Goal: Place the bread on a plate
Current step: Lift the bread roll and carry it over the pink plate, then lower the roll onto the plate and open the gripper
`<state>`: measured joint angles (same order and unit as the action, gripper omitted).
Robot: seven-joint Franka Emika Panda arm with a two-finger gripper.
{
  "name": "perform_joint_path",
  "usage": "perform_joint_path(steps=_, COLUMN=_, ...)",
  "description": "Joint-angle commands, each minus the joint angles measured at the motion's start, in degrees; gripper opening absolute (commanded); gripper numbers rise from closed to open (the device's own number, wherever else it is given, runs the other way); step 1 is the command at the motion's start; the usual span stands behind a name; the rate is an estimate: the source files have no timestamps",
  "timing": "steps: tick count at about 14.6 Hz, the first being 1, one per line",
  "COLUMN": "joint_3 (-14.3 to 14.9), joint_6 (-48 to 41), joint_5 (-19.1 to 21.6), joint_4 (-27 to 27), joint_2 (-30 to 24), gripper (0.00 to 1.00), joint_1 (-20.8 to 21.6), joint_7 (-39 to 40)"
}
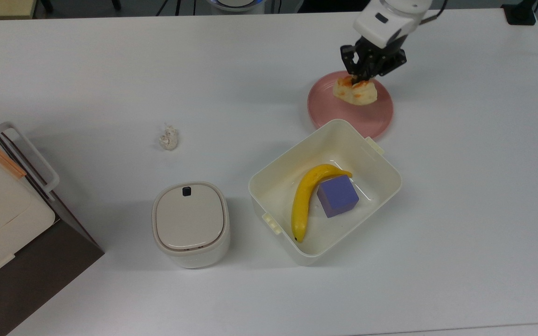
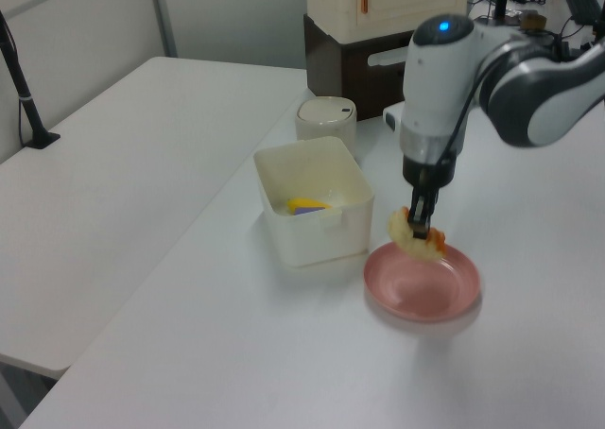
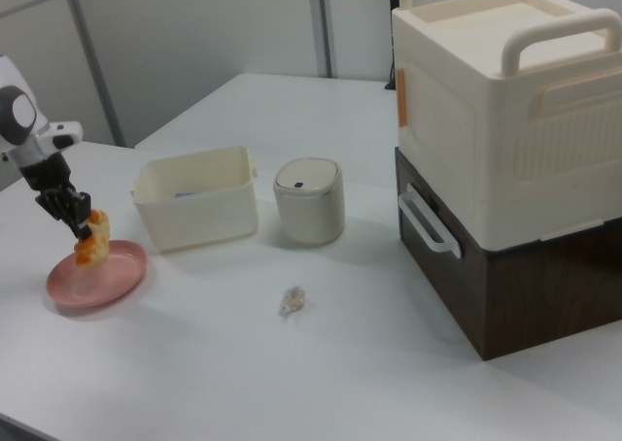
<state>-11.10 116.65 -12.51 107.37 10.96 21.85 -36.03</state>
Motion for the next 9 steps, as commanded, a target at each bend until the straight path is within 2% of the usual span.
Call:
perform_joint_path(steps=1, joint_3=-0.9, joint_6=1.8, joint_5=-4.2, joint_4=-1.0, joint_2=3.7, gripper=0.13, joint_1=0.6, joint_7=-4.9)
perform_joint_path(steps=3, joint_3=-1.3, joint_6=1.4, joint_5=-6.1, joint_4=-0.7, joint_2=5.3, gripper=0.14, joint_1=0.6, joint_7=-4.7)
perform_joint_path(steps=5, joint_3=-1.7, joint_6=1.1, joint_5=-6.7, joint_4=-0.7, joint_2=5.5, gripper=0.21, joint_1=0.2, joint_7=-4.4)
perform_joint_path(steps=9, joint_3=-2.0, joint_6=-0.5, joint_5=-6.7, joint_4=-1.0, joint_2=5.4, gripper=0.55, joint_1=0.1, joint_7=-1.2)
